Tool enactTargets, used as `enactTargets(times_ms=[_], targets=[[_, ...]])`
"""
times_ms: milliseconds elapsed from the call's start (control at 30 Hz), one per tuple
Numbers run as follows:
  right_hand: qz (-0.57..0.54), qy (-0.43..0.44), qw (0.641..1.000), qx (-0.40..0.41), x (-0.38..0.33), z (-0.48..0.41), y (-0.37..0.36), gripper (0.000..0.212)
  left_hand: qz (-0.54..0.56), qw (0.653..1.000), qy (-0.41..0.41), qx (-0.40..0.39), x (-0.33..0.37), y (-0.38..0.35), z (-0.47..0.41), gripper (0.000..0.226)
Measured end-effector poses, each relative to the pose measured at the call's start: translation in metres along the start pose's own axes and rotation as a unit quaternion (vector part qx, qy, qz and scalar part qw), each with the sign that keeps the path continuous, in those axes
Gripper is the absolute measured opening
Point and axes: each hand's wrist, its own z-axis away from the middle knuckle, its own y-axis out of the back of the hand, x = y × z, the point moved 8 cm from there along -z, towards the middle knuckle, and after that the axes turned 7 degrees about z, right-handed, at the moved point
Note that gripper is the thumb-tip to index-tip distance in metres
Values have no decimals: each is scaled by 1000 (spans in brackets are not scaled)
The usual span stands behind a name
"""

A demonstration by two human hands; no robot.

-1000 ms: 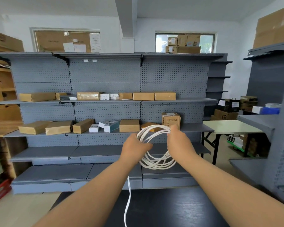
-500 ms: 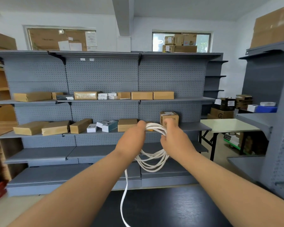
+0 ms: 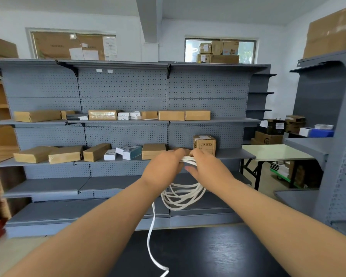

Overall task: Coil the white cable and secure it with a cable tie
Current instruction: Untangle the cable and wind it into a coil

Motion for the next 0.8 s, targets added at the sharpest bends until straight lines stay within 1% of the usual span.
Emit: enactTargets(times_ms=[100,133,200,233,300,367,433,500,567,600,633,733,800], targets=[[3,-11,1000,-20,6,0,-4,15,34,999,1,14,1,-2,2,19],[0,-16,1000,-25,9,-1,-4,13,58,998,15,21,-2,-3,2,17],[-22,-33,999,-25,15,-1,-4,13,140,987,74,30,-13,-5,4,12],[-34,-45,998,-20,19,-1,-3,13,188,976,107,28,-17,-8,6,10],[-61,-75,995,-10,28,-2,-2,11,287,944,159,18,-22,-17,11,13],[-125,-112,986,-2,38,0,-3,8,372,908,194,17,-24,-25,17,16],[-216,-152,965,9,47,3,-6,10,403,891,210,29,-24,-27,21,13],[-270,-179,946,18,50,7,-8,12,409,886,211,48,-22,-26,22,11],[-306,-200,930,30,53,11,-11,11,394,894,206,61,-19,-24,21,5],[-317,-208,925,36,54,12,-12,11,371,905,197,67,-17,-22,20,2],[-317,-212,923,42,55,13,-12,11,343,919,183,71,-15,-21,19,3],[-262,-189,944,64,54,14,-4,8,262,952,140,71,-9,-14,15,6],[-208,-157,963,73,50,14,4,14,199,971,111,65,-3,-9,12,8]])
